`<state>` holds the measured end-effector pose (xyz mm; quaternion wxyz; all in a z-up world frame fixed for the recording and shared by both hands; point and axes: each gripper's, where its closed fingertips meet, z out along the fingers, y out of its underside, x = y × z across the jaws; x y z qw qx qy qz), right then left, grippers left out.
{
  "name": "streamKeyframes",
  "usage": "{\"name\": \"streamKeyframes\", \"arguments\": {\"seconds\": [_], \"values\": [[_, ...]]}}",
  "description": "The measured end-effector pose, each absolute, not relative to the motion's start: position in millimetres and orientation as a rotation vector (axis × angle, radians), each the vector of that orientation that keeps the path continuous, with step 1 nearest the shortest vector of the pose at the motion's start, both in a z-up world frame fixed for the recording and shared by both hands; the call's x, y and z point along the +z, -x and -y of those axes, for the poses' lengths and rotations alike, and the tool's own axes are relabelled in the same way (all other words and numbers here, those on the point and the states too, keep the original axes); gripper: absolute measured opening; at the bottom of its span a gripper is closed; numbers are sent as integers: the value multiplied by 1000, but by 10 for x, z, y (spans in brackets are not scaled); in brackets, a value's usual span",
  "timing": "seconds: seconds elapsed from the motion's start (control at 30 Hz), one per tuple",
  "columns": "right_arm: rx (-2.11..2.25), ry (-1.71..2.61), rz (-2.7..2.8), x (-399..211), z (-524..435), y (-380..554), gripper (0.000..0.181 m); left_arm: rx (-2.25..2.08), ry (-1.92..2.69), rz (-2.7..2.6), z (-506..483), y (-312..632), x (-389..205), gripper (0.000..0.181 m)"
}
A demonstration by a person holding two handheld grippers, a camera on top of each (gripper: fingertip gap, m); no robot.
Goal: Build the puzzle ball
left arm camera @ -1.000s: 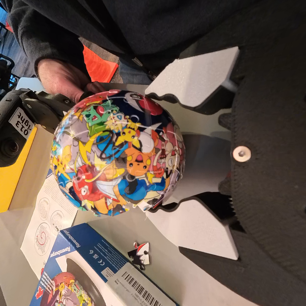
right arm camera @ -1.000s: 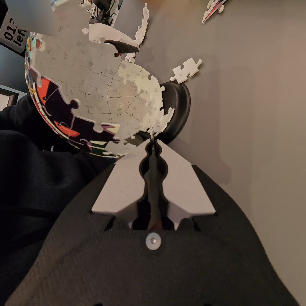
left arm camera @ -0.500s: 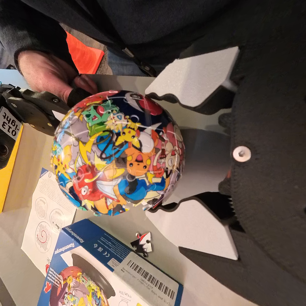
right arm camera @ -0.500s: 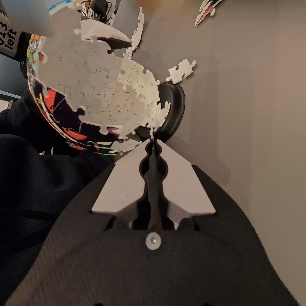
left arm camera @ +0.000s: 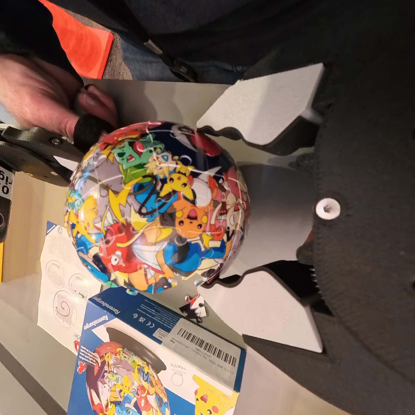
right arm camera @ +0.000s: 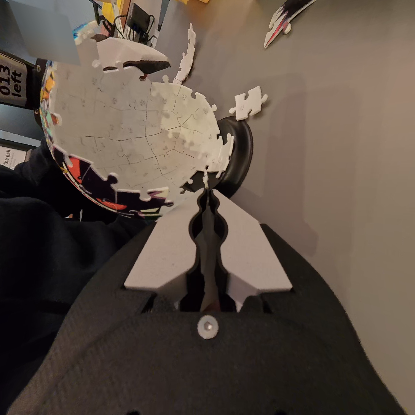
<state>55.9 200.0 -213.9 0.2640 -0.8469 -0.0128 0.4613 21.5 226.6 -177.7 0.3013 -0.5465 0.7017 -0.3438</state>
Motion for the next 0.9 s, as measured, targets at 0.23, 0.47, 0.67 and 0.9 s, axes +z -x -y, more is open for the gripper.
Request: {"name": "streamKeyframes", "arguments": {"seconds": [0.23, 0.47, 0.67, 0.9], "values": [[1282, 2303, 60, -2144, -2084, -535, 1, -893, 1427, -1874, -2310, -220, -1771, 118], [1300, 2332, 120, -2155, -2163, -549, 1, -891, 1415, -1882, -2311, -215, -1780, 115], [1346, 2339, 127, -2131, -2167, -553, 0, -892, 1411, -1878, -2310, -218, -1776, 115], [1427, 2333, 123, -2089, -2156, -578, 0, -890, 1408, -1877, -2302, -212, -1774, 115]]}}
